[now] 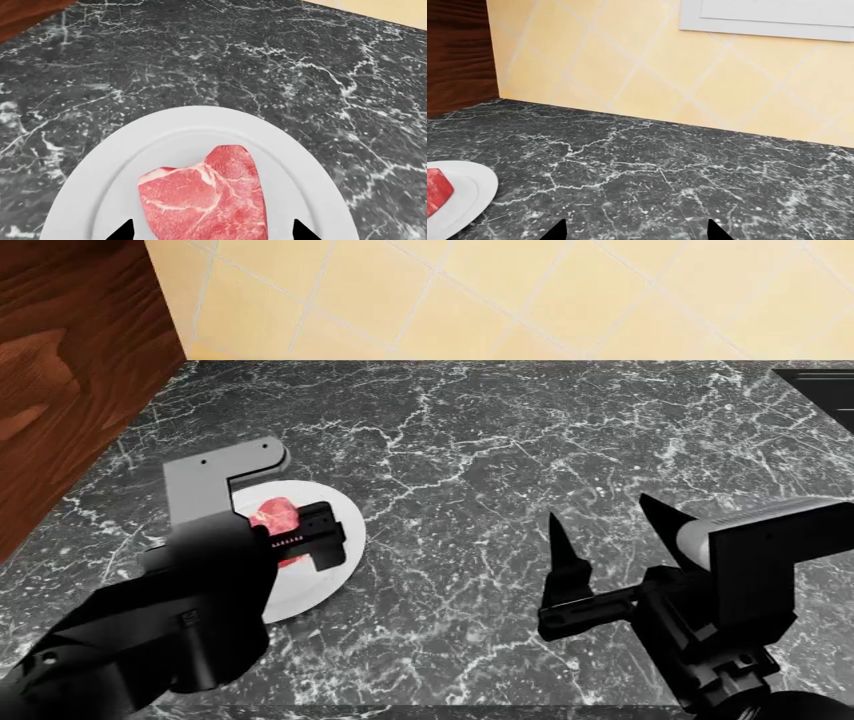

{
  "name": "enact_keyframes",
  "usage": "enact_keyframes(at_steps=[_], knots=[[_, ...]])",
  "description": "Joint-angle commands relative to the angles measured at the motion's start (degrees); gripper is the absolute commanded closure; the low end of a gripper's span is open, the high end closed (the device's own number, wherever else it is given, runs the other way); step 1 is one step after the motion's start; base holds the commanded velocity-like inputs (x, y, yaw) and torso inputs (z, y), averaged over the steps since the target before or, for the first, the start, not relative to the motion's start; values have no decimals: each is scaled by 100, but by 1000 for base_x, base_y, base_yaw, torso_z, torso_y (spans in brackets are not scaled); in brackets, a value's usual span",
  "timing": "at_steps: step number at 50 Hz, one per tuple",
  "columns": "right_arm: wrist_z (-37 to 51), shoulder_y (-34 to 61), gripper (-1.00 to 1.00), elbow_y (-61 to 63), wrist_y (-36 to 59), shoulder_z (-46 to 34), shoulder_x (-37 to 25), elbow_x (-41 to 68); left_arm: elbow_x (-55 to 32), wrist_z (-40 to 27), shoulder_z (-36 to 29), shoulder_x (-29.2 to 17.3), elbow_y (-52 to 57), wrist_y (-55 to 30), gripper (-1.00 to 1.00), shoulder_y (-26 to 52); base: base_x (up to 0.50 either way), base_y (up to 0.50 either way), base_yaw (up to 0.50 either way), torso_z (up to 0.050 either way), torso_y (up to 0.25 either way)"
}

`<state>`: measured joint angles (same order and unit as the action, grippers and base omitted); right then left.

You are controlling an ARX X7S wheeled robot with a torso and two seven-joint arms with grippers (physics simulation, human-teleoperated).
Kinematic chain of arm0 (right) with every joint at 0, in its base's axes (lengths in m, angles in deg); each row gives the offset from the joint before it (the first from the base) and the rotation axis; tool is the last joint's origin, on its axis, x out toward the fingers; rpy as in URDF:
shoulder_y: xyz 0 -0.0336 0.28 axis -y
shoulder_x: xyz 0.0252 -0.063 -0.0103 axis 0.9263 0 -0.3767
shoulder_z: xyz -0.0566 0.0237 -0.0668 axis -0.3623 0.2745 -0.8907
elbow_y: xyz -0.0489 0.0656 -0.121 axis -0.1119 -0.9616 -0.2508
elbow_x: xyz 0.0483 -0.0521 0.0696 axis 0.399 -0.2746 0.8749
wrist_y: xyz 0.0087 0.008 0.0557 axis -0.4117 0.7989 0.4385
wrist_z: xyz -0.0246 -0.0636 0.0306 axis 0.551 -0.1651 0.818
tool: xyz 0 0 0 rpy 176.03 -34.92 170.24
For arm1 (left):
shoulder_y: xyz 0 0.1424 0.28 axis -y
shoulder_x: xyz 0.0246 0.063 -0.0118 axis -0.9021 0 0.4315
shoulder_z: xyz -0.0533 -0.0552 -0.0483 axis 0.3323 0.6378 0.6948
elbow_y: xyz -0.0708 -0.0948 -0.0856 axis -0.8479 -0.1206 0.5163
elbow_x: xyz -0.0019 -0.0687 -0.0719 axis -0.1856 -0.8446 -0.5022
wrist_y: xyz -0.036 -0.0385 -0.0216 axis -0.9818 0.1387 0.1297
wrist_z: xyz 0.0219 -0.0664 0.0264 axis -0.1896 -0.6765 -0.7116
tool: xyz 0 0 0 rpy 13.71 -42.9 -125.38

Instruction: Place the steak on the rack of the oven.

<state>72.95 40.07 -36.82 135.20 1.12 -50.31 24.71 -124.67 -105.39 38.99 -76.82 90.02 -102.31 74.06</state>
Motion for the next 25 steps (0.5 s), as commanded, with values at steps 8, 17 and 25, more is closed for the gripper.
enact_keyframes(at_steps=[8, 17, 25], knots=[[-4, -24, -100, -32, -81, -26, -42, -15, 102, 169, -106, 108, -278, -39, -100, 53, 0, 0, 0, 0, 0], [-15, -56, -100, -61, -133, -18, -61, -14, 132, 204, -136, 146, -406, -28, -100, 45, 0, 0, 0, 0, 0], [-25, -116, -100, -57, -198, 2, -79, -23, 117, 229, -167, 184, -543, -36, -100, 38, 0, 0, 0, 0, 0]])
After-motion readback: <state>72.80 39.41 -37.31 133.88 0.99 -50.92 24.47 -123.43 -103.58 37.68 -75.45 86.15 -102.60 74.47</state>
